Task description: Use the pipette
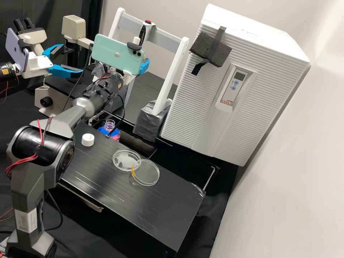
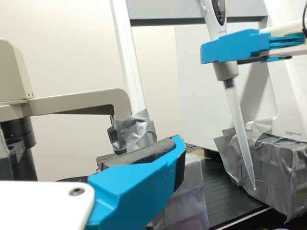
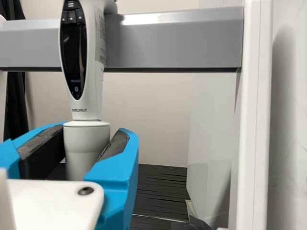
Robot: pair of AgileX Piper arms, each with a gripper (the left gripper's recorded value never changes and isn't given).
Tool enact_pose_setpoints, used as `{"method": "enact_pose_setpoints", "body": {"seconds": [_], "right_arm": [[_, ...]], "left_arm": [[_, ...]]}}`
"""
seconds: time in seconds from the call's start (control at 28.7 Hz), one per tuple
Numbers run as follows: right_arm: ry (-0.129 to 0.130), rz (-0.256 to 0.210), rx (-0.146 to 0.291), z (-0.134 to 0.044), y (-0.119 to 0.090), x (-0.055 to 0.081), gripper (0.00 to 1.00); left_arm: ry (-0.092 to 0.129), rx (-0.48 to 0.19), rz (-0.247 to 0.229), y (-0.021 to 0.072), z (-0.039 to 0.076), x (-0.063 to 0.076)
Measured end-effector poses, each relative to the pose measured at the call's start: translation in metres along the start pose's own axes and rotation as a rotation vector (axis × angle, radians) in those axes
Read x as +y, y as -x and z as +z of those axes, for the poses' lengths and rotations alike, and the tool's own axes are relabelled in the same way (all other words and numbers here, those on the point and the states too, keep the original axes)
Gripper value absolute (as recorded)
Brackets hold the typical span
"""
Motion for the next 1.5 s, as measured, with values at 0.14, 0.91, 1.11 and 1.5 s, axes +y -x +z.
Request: {"method": "enact_pose_setpoints", "body": {"seconds": [0.14,0.91,1.11,1.5], "right_arm": [[0.0,-0.001,0.001,0.0,0.0,0.0,0.0],[-0.019,-0.021,0.012,-0.017,0.009,0.015,0.0],[-0.024,0.017,0.038,-0.026,0.016,0.026,0.0],[-0.038,0.155,0.126,-0.029,0.058,0.011,0.0]], "left_arm": [[0.028,0.002,0.008,0.0013,-0.001,0.003],[0.052,-0.012,0.018,0.0073,-0.002,-0.002],[0.053,-0.012,0.013,0.0088,-0.002,-0.003],[0.133,-0.072,-0.009,0.0129,0.011,-0.015]]}}
